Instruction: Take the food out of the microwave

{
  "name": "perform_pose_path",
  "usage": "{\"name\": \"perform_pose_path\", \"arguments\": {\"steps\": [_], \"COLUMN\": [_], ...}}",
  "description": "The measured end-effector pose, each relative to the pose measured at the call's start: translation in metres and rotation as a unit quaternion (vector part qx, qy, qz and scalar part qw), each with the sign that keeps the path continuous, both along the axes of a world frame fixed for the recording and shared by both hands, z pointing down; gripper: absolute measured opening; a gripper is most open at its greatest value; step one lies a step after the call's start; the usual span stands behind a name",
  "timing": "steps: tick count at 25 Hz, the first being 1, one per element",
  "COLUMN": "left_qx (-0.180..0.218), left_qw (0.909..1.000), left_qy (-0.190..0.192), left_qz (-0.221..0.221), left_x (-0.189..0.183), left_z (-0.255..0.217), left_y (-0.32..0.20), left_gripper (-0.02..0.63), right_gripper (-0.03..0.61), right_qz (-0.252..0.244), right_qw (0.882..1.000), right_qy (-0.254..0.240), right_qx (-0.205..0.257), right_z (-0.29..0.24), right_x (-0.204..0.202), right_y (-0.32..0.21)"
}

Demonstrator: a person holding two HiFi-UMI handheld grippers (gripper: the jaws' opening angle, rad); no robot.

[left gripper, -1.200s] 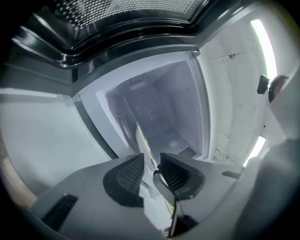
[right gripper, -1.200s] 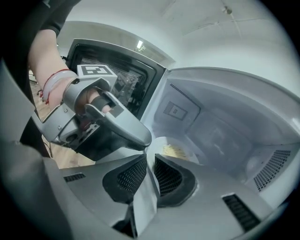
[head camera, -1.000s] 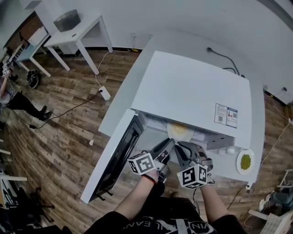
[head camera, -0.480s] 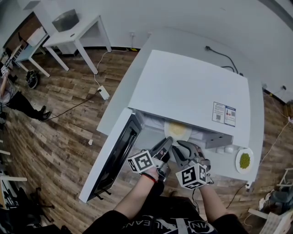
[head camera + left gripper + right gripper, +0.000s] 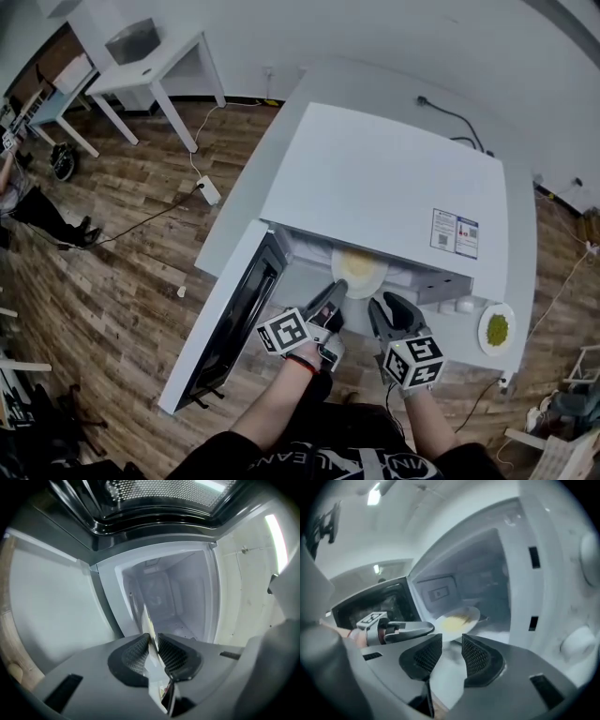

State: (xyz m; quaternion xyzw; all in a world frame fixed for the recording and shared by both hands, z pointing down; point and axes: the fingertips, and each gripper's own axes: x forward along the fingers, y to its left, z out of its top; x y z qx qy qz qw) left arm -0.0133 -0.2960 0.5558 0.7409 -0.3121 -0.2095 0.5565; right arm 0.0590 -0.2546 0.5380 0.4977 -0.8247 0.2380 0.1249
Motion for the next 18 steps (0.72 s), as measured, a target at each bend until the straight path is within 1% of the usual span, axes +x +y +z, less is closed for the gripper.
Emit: {"name": "perform_pose_path", "arguments": {"steps": [2,4,5,7,9,11,13,15,18], "left_qx": [0.001,0.002,0.001,-0.001,-0.002,-0.002,-0.003,-0.003,-0.003], "left_qw": [1.0,1.0,1.0,1.0,1.0,1.0,0.9999,0.9998,0.9997], "left_qy": [0.0,0.001,0.001,0.002,0.003,0.005,0.009,0.012,0.015], "left_qz": [0.0,0.0,0.0,0.0,0.002,0.006,0.01,0.014,0.019], "left_x": [-0.002,-0.004,-0.005,-0.006,-0.006,-0.007,-0.008,-0.009,-0.01], "left_z": [-0.001,-0.002,-0.002,-0.001,-0.001,-0.001,-0.001,-0.001,-0.002], "left_y": [0.001,0.002,0.003,0.005,0.007,0.009,0.011,0.013,0.017], "left_gripper": [0.064,0.063,0.063,0.063,0.063,0.063,0.063,0.063,0.063], "right_gripper": [0.118,0.127,0.132,0.147,0.158,0.164,0.167,0.167,0.167], "right_qz": [0.029,0.049,0.061,0.088,0.112,0.129,0.141,0.148,0.151], "right_qw": [0.997,0.989,0.983,0.966,0.95,0.934,0.922,0.914,0.907], "right_qy": [-0.067,-0.13,-0.163,-0.224,-0.271,-0.307,-0.333,-0.348,-0.362], "right_qx": [-0.027,-0.05,-0.063,-0.09,-0.111,-0.125,-0.138,-0.147,-0.155], "right_z": [0.002,0.001,0.001,0.002,0.003,0.004,0.007,0.01,0.012], "right_x": [0.002,-0.001,-0.003,-0.004,-0.004,-0.005,-0.008,-0.01,-0.014], "right_y": [0.0,0.0,-0.001,-0.003,-0.006,-0.007,-0.008,-0.009,-0.011]}}
